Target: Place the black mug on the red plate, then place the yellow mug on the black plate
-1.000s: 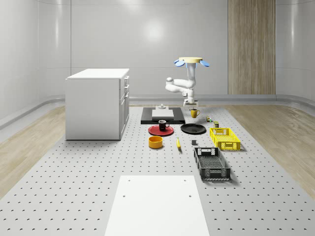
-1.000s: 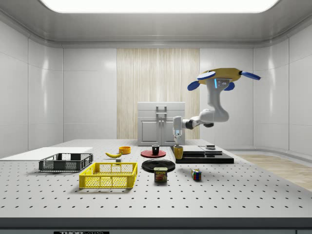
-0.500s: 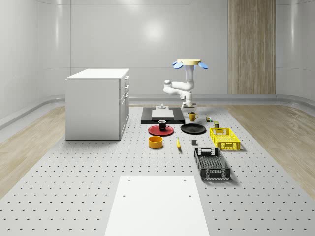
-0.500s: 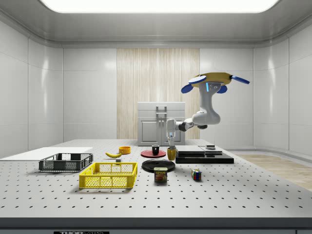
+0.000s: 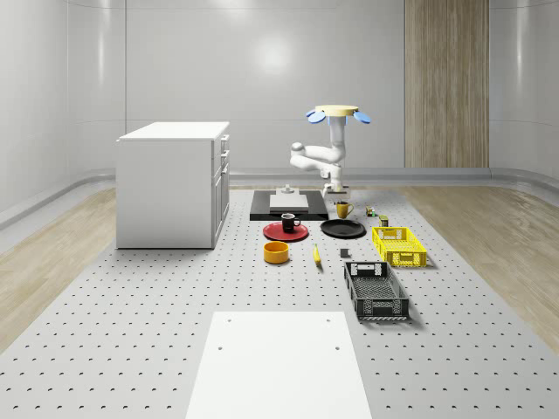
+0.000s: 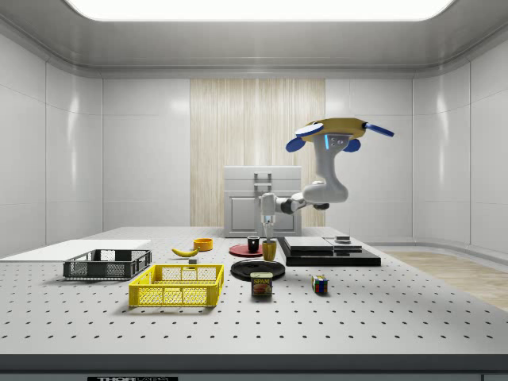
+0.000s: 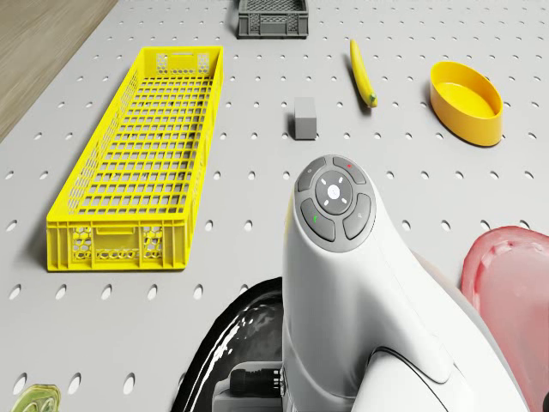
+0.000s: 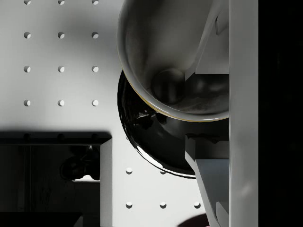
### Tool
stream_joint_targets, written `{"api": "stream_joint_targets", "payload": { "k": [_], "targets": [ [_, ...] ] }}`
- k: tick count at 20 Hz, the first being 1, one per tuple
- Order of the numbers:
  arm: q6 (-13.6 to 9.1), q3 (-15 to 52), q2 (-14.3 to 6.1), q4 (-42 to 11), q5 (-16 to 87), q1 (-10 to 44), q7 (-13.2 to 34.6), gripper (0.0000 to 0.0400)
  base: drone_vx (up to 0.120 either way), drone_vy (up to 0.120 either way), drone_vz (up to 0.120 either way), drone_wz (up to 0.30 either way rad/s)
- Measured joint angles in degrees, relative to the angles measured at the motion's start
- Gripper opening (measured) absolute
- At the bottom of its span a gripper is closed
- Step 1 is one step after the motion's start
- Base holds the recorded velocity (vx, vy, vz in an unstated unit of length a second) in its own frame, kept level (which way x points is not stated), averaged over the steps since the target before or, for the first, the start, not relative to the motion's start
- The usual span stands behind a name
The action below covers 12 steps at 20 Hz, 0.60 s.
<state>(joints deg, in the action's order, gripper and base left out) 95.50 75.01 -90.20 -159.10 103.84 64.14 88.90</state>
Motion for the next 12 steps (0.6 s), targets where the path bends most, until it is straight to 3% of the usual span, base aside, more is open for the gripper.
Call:
{"api": "stream_joint_targets", "payload": {
  "k": [3,12],
  "targets": [
    [0.03,0.00,-0.03,0.00,-0.01,0.01,0.01,0.0110,0.120,0.000,0.000,0.000],
    [1.91,-4.56,0.08,1.38,4.17,1.01,0.15,0.0110,0.000,0.000,0.000,0.000]
  ]
}}
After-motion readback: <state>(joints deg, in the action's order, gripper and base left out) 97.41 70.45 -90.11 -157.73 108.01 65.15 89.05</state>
